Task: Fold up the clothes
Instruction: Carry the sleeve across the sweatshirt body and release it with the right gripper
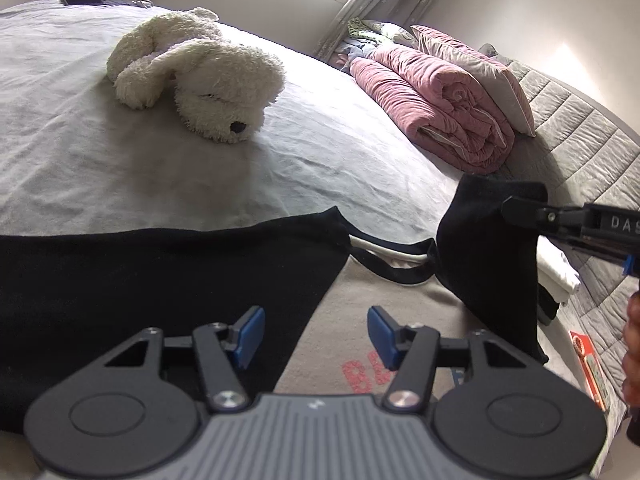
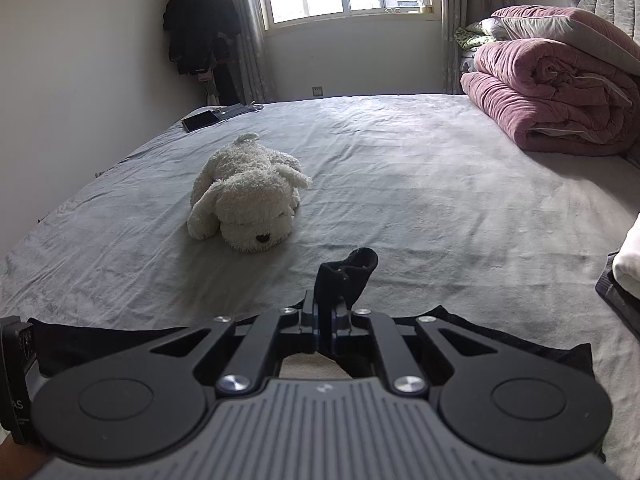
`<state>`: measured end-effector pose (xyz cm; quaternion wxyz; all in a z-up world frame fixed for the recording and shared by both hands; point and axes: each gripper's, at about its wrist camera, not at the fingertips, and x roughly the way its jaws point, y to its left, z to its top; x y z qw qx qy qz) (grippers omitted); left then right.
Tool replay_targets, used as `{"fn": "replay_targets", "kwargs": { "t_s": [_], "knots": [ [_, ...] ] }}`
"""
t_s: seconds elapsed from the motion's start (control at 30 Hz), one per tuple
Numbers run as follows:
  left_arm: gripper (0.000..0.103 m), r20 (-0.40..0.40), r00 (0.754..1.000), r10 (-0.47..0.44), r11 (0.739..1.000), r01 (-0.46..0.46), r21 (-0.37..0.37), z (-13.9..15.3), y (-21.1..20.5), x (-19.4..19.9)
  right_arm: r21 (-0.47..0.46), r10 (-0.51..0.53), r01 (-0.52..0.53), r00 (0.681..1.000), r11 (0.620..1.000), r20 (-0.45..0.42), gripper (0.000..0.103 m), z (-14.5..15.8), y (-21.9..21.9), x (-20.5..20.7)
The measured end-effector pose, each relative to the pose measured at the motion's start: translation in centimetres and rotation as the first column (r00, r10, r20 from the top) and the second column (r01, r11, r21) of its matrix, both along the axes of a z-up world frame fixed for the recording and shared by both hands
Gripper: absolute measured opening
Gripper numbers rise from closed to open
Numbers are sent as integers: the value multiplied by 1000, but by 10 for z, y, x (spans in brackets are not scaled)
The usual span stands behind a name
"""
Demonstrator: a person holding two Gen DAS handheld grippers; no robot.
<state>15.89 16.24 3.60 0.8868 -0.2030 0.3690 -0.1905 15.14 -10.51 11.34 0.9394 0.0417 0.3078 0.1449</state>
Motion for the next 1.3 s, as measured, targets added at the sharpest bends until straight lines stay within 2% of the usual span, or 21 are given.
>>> {"fn": "replay_targets", "kwargs": {
  "t_s": [0.13, 0.3, 0.47, 0.57, 0.67, 0.83, 0.93, 1.03, 1.07, 1.2, 1.27, 1.3],
  "knots": [
    [50, -40, 999, 13, 989, -19, -147, -10, 12, 6, 13, 28, -27, 999, 1000, -36, 8, -24, 14, -2],
    [50, -99, 995, 16, 951, -46, -305, -23, 19, 14, 25, 56, -54, 995, 998, -78, 8, -56, 27, -5],
    [52, -135, 991, 6, 922, -58, -383, -31, 12, 19, 22, 82, -80, 991, 997, -101, 8, -81, 39, -11],
    [54, -153, 988, -3, 909, -61, -412, -33, 5, 21, 0, 90, -90, 993, 996, -72, 9, -86, 43, -17],
    [55, -176, 984, -23, 908, -52, -415, -32, -8, 24, -24, 98, -99, 994, 995, -38, 9, -90, 45, -23],
    [54, -226, 974, -18, 923, -71, -379, -32, -26, 29, -65, 113, -111, 993, 992, 17, 9, -95, 50, -34],
    [38, -244, 970, 13, 929, -102, -356, -33, -33, 33, -68, 114, -111, 993, 991, 39, 9, -97, 50, -38],
    [6, -247, 969, 30, 934, -115, -338, -32, -42, 37, -52, 109, -106, 993, 993, 50, 9, -97, 47, -38],
    [6, -236, 971, 36, 937, -115, -329, -29, -44, 36, -49, 106, -104, 993, 993, 51, 9, -97, 47, -38],
    [5, -154, 987, 55, 956, -97, -279, -10, -50, 30, -65, 73, -69, 995, 996, 67, 15, -98, 43, -41],
    [5, -112, 992, 63, 963, -90, -253, 0, -53, 27, -87, 53, -46, 995, 995, 84, 25, -98, 37, -44],
    [5, -91, 994, 66, 967, -86, -239, 5, -55, 25, -97, 42, -34, 995, 995, 91, 36, -98, 34, -45]
  ]
}}
